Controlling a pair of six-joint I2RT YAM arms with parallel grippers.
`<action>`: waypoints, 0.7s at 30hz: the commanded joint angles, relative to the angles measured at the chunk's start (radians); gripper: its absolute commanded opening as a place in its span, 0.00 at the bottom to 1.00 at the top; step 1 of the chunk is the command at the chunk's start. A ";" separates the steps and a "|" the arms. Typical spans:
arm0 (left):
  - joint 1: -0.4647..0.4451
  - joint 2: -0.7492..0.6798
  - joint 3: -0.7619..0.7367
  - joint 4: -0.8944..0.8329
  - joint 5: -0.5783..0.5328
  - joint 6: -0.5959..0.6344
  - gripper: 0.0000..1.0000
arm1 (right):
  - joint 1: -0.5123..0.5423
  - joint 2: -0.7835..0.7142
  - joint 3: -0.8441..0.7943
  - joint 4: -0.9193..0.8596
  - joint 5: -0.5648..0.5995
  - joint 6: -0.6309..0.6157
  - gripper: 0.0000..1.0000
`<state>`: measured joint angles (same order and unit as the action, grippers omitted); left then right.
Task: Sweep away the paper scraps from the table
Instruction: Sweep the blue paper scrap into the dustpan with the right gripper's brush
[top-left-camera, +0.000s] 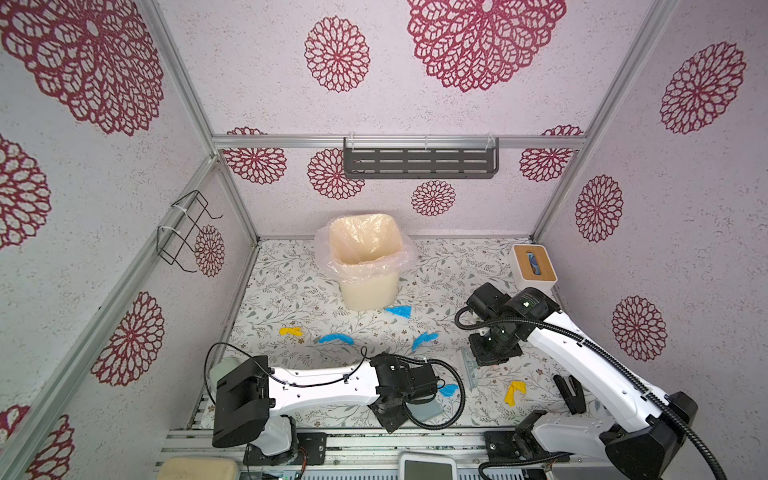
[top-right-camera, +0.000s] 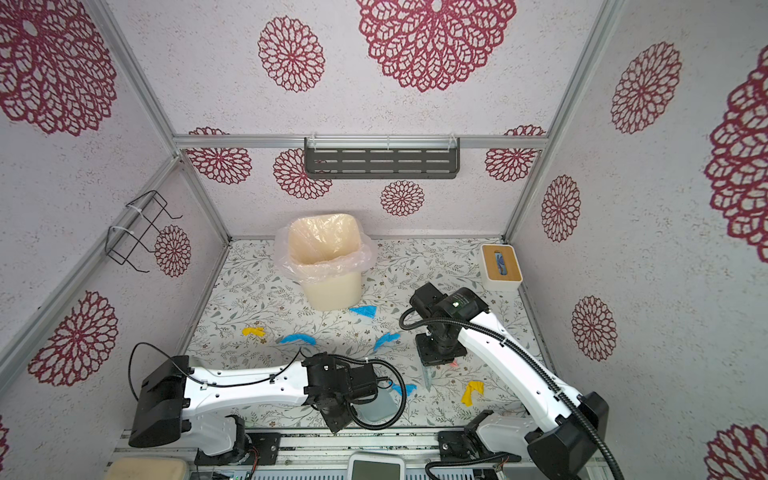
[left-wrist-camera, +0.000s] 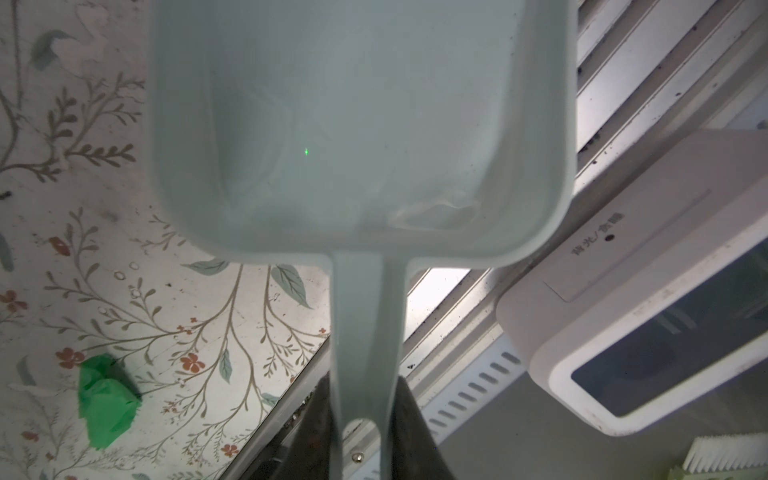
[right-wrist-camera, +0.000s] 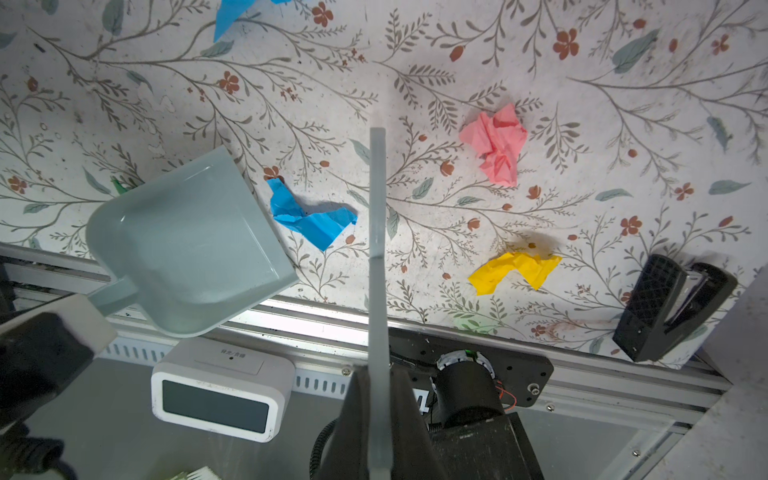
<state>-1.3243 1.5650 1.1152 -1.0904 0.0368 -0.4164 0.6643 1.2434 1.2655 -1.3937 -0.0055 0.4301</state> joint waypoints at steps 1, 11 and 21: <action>0.001 0.017 0.006 0.021 -0.009 0.027 0.00 | 0.008 -0.005 -0.010 -0.006 0.037 0.012 0.00; 0.022 0.027 0.003 0.039 -0.012 0.065 0.00 | 0.011 -0.006 -0.067 0.046 0.023 0.012 0.00; 0.058 0.044 -0.005 0.062 0.002 0.106 0.00 | 0.015 0.003 -0.098 0.093 -0.010 0.016 0.00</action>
<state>-1.2743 1.5990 1.1152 -1.0496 0.0360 -0.3405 0.6701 1.2438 1.1675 -1.3285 -0.0078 0.4301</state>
